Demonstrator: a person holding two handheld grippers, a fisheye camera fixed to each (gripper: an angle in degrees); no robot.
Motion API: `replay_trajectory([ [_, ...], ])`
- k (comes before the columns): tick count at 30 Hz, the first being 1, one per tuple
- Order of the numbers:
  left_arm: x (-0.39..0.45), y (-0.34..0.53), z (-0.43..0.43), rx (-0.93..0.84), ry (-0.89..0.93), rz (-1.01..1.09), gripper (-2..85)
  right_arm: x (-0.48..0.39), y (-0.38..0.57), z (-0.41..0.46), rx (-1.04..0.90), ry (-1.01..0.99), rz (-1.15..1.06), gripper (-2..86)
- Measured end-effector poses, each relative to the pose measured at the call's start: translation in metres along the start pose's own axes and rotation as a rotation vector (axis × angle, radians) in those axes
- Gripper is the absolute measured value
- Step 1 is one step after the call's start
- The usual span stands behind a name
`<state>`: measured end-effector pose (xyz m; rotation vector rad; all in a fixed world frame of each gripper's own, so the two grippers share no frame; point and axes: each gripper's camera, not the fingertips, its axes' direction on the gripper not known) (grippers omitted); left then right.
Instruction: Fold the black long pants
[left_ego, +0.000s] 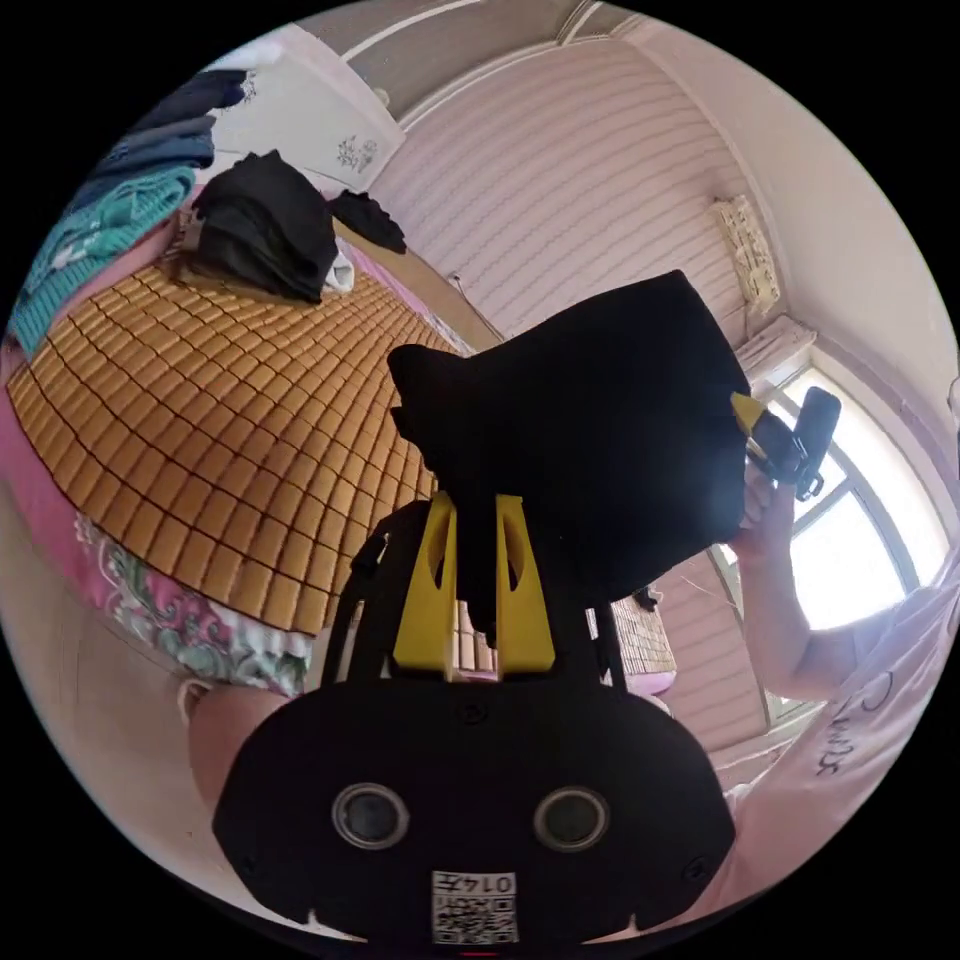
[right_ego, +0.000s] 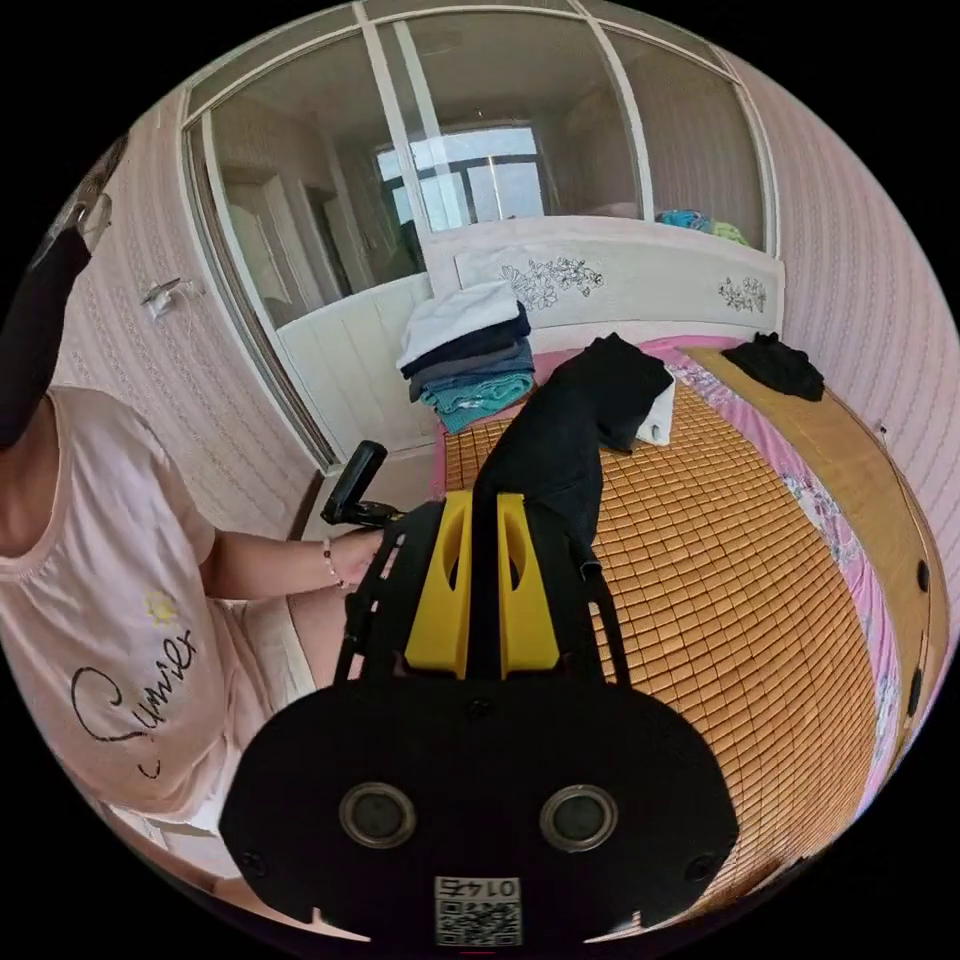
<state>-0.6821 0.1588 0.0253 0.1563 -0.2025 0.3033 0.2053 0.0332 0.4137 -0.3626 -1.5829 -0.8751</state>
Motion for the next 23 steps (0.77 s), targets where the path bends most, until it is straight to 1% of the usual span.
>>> replay_trajectory([
  [2,0.006,-0.042,-0.052,0.139,-0.109,0.089,6.0,0.032,-0.055,0.002,0.087,-0.096,-0.006,2.7],
  [3,0.008,-0.056,-0.064,0.162,-0.138,0.119,6.1,0.044,-0.068,0.002,0.111,-0.114,0.004,2.8],
  [4,0.014,-0.089,-0.083,0.188,-0.196,0.174,6.3,0.069,-0.096,0.005,0.147,-0.131,0.042,3.3],
  [5,0.018,-0.127,-0.096,0.178,-0.239,0.199,6.6,0.095,-0.124,0.010,0.176,-0.119,0.080,3.8],
  [6,0.018,-0.148,-0.100,0.163,-0.261,0.190,7.2,0.107,-0.140,0.015,0.172,-0.107,0.093,4.3],
  [7,0.018,-0.186,-0.103,0.134,-0.322,0.173,8.3,0.134,-0.171,0.028,0.155,-0.073,0.149,5.2],
  [8,0.018,-0.218,-0.100,0.110,-0.451,0.172,8.7,0.163,-0.198,0.047,0.130,-0.026,0.239,5.5],
  [9,0.016,-0.230,-0.098,0.103,-0.521,0.151,8.9,0.177,-0.208,0.057,0.111,-0.002,0.292,5.7],
  [11,0.017,-0.247,-0.086,0.060,-0.697,0.150,9.7,0.215,-0.224,0.100,-0.066,0.114,0.491,5.3],
  [12,0.020,-0.244,-0.084,0.052,-0.701,0.162,9.8,0.218,-0.222,0.108,-0.106,0.126,0.513,5.2],
  [13,0.027,-0.232,-0.079,0.049,-0.663,0.202,9.8,0.217,-0.212,0.117,-0.121,0.113,0.512,5.0],
  [15,0.040,-0.203,-0.070,0.041,-0.601,0.272,9.4,0.207,-0.188,0.124,-0.124,0.049,0.459,5.0],
  [18,0.059,-0.144,-0.050,-0.023,-0.500,0.326,8.5,0.184,-0.119,0.121,-0.210,-0.011,0.393,5.4],
  [20,0.079,-0.097,-0.034,-0.083,-0.432,0.355,8.0,0.157,-0.045,0.097,-0.262,-0.036,0.378,5.6],
  [21,0.085,-0.087,-0.029,-0.101,-0.421,0.363,7.9,0.151,-0.025,0.088,-0.281,-0.031,0.391,5.7],
  [23,0.113,-0.050,-0.010,-0.181,-0.386,0.416,7.8,0.128,0.058,0.049,-0.336,-0.011,0.493,5.9],
])
